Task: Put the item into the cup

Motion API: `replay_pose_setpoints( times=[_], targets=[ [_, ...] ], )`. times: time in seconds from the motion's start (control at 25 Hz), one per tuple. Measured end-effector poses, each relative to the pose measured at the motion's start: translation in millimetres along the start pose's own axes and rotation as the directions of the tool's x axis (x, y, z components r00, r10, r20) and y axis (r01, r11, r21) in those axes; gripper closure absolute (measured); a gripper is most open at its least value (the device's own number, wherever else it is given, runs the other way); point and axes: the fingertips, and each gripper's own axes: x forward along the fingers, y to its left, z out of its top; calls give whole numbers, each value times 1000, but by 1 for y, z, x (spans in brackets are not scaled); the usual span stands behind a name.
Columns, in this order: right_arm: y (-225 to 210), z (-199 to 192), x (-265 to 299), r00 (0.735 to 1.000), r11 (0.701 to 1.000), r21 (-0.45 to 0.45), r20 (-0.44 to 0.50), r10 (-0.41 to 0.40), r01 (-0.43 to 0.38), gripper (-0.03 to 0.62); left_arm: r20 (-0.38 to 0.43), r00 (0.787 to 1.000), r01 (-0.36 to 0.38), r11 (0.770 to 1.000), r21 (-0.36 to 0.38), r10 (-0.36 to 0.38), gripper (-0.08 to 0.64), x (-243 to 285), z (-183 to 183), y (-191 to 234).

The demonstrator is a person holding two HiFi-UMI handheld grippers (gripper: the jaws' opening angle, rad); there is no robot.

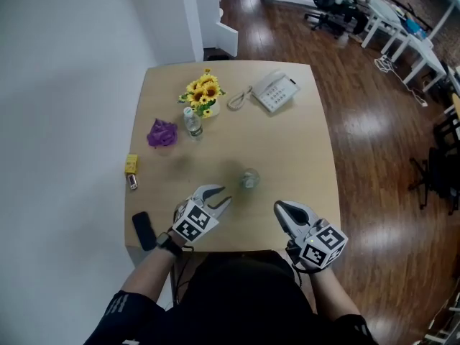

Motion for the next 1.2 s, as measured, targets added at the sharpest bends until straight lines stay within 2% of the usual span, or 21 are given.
replay_pose_setpoints(
  times=[0.12, 0.28, 0.44, 0.6, 0.92, 1.08, 1.2],
  targets=[
    [7, -1, -10, 1000, 1000, -20, -9, 8, -8, 583, 42, 999, -16, 998, -56, 19, 440, -23, 0, -17],
    [14, -9, -27, 999, 999, -32, -19, 40, -40, 583, 79, 994, -73, 993, -88, 80, 443, -48, 0, -41],
    [25, -19, -59, 995, 994, -53, -22, 96, -97, 584, 96, 982, -145, 976, -163, 161, 443, -58, 1, -68],
    [32, -37, -107, 991, 989, -70, -42, 124, -127, 583, 118, 977, -150, 965, -216, 179, 443, -61, 10, -124],
    [18, -97, -202, 991, 998, -9, -115, 63, -64, 584, 119, 982, -117, 965, -236, 148, 443, -61, 20, -246],
    [23, -102, -221, 993, 998, -29, -106, 60, -63, 584, 111, 983, -122, 977, -178, 143, 443, -66, 23, -271],
    [34, -93, -226, 995, 996, -57, -72, 63, -67, 584, 136, 981, -112, 977, -180, 138, 443, -72, 31, -277]
  ],
)
